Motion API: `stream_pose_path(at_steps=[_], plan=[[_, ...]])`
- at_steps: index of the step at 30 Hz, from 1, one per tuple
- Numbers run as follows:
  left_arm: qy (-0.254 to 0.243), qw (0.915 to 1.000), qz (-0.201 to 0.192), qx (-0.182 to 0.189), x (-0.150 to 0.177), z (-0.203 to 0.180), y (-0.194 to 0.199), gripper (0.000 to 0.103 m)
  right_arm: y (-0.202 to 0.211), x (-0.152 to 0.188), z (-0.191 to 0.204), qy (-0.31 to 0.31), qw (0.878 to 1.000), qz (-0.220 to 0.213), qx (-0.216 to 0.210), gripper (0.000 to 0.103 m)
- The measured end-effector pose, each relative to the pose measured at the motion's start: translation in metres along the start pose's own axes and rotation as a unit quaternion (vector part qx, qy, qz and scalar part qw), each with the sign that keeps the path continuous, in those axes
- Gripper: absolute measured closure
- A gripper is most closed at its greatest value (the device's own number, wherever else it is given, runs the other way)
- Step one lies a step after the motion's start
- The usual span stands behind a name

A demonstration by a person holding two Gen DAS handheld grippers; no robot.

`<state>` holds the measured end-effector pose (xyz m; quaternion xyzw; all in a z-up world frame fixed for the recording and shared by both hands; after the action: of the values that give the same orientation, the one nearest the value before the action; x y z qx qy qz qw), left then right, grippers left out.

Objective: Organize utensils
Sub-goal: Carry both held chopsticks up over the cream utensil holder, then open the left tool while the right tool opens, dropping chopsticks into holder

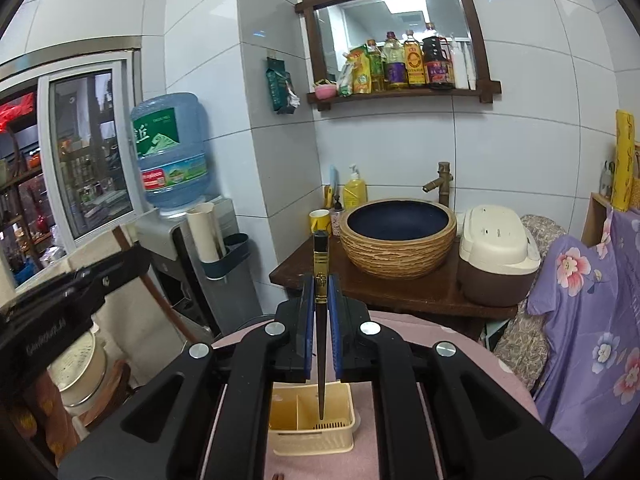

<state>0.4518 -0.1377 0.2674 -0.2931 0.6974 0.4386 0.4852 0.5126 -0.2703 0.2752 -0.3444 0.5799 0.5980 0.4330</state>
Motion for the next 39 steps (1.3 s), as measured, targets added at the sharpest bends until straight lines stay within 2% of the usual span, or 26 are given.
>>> stream_pose_path(at_steps=[5, 13, 20, 24, 25, 26, 27, 28, 29, 30, 31, 34, 36, 39], plan=[[0.003, 0.9993, 0.037, -0.007, 0.044, 0.012, -0.030, 0.095, -0.042, 0.043, 0.003, 0.002, 0.999, 0.046, 0.006, 0.095], [0.031, 0.9946, 0.099, -0.010, 0.104, 0.034, -0.063, 0.095, -0.066, 0.089, 0.004, 0.008, 0.997, 0.082, 0.002, 0.095], [0.037, 0.9919, 0.121, -0.007, 0.123, 0.040, -0.073, 0.095, -0.070, 0.100, 0.001, 0.007, 0.997, 0.074, 0.004, 0.095], [0.045, 0.9919, 0.119, -0.005, 0.127, 0.042, -0.071, 0.095, -0.069, 0.102, -0.003, -0.003, 0.997, 0.072, -0.001, 0.095], [0.045, 0.9918, 0.120, -0.002, 0.127, 0.042, -0.070, 0.095, -0.070, 0.103, -0.003, -0.005, 0.997, 0.074, -0.002, 0.092], [0.045, 0.9917, 0.120, 0.001, 0.128, 0.042, -0.069, 0.094, -0.069, 0.104, -0.003, -0.006, 0.997, 0.075, -0.002, 0.085], [0.044, 0.9918, 0.120, 0.004, 0.129, 0.041, -0.067, 0.089, -0.068, 0.106, -0.004, -0.007, 0.997, 0.075, -0.003, 0.079], [0.042, 0.9921, 0.118, 0.004, 0.130, 0.040, -0.064, 0.083, -0.066, 0.108, -0.005, -0.009, 0.997, 0.072, -0.004, 0.064], [0.041, 0.9928, 0.113, 0.004, 0.131, 0.040, -0.059, 0.066, -0.063, 0.109, -0.006, -0.011, 0.998, 0.069, -0.005, 0.057], [0.039, 0.9936, 0.106, 0.004, 0.132, 0.039, -0.055, 0.049, -0.060, 0.111, -0.006, -0.011, 0.998, 0.066, -0.005, 0.057], [0.036, 0.9949, 0.094, 0.004, 0.132, 0.038, -0.047, 0.044, -0.057, 0.114, -0.006, -0.008, 0.998, 0.065, -0.007, 0.057], [0.011, 0.9959, 0.090, 0.004, 0.140, 0.034, -0.031, 0.038, -0.044, 0.124, -0.007, -0.003, 0.998, 0.062, -0.007, 0.057], [0.006, 0.9961, 0.088, 0.003, 0.148, 0.035, -0.018, 0.026, -0.033, 0.131, -0.008, 0.004, 0.998, 0.058, -0.004, 0.057], [0.014, 0.9962, 0.086, 0.003, 0.163, 0.040, 0.000, 0.016, -0.016, 0.146, -0.009, 0.022, 0.998, 0.051, -0.001, 0.056]])
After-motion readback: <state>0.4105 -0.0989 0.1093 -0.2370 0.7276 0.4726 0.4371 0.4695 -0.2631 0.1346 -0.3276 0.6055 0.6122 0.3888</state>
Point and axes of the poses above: each gripper's, at about its wrist camera, not at the fingertips, and y roughly against the way its jaws point, z to its left, x to its underside, the point moved 7 cm from there along -y, roughly the way its jaws point, and after that the axes turned 9 degrees about x, right-handed, at the moved point
